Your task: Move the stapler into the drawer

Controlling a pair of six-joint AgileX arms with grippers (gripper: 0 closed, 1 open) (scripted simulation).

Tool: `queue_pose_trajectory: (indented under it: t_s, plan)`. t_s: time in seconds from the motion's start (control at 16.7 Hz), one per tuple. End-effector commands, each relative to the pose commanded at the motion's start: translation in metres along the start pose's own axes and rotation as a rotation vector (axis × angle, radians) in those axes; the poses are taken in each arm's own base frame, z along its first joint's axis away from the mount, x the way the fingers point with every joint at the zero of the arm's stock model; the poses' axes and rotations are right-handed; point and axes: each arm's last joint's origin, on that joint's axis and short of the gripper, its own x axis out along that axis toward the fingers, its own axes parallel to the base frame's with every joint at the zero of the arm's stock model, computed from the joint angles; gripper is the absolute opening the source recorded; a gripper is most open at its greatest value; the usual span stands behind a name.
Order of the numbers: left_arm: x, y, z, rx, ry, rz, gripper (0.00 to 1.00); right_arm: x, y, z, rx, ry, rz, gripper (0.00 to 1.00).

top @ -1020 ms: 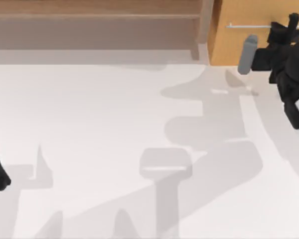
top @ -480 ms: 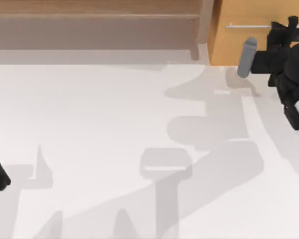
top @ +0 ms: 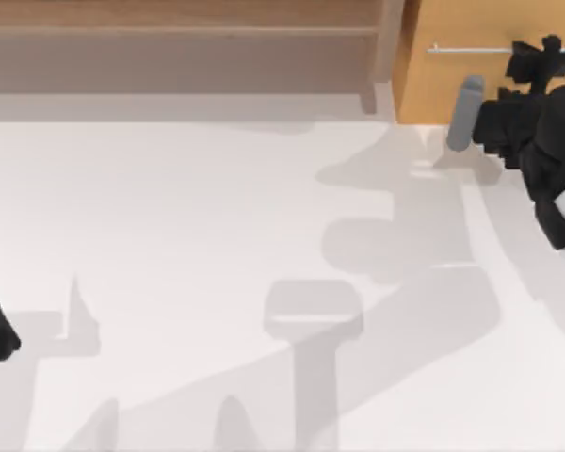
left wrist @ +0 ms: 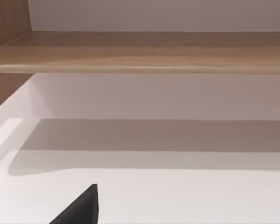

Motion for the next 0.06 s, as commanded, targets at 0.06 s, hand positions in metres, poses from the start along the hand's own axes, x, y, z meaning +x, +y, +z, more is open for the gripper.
queue_pose_trajectory:
  t_s: [0.06]
  plan:
    - [0.0000,0.0000,0.0000,0.000,0.000,0.000,1.00,0.0000,0.0000,0.0000,0.000,0.000,0.000,1.00]
